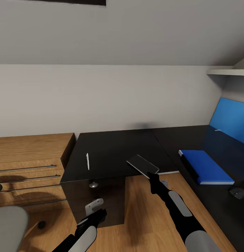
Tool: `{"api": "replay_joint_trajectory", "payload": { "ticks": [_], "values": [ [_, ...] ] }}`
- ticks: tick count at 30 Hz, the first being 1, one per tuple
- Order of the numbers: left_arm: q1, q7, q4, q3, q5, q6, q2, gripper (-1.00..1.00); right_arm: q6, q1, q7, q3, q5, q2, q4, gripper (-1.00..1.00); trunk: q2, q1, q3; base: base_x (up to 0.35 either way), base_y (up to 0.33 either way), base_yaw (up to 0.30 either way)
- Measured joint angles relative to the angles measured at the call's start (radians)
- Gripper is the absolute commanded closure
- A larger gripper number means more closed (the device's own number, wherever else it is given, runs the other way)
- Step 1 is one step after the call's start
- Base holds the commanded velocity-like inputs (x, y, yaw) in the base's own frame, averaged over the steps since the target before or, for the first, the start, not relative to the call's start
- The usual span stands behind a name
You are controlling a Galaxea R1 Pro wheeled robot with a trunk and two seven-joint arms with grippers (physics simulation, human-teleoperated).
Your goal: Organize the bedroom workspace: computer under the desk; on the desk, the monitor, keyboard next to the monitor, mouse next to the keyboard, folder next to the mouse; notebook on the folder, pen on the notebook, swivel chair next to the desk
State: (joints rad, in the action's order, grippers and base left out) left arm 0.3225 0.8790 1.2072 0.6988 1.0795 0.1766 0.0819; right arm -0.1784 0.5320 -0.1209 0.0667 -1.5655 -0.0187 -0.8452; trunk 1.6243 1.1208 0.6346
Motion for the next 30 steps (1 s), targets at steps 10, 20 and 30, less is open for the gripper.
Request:
{"api": "replay_joint_trajectory", "payload": {
  "ticks": [10, 20, 30],
  "values": [
    [0.0, 0.002, 0.0, 0.0, 0.0, 0.0, 0.0, -1.0, 0.004, 0.0, 0.003, -0.001, 0.003, 0.0, -0.005, 1.0, -0.035, -0.019, -0.016, 0.0, 0.0, 0.0],
    [0.0, 0.005, 0.0, 0.001, 0.0, 0.0, 0.0, -1.0, 0.008, -0.004, 0.0, -0.003, 0.033, 0.006, -0.163, 1.0, -0.105, -0.057, -0.047, 0.0, 0.0, 0.0],
    [0.0, 0.005, -0.001, 0.001, 0.0, 0.0, 0.0, -1.0, 0.172, -0.016, -0.04, -0.009, 0.036, 0.041, -0.305, 1.0, -0.119, -0.065, -0.053, 0.0, 0.0, 0.0]
  ]
}}
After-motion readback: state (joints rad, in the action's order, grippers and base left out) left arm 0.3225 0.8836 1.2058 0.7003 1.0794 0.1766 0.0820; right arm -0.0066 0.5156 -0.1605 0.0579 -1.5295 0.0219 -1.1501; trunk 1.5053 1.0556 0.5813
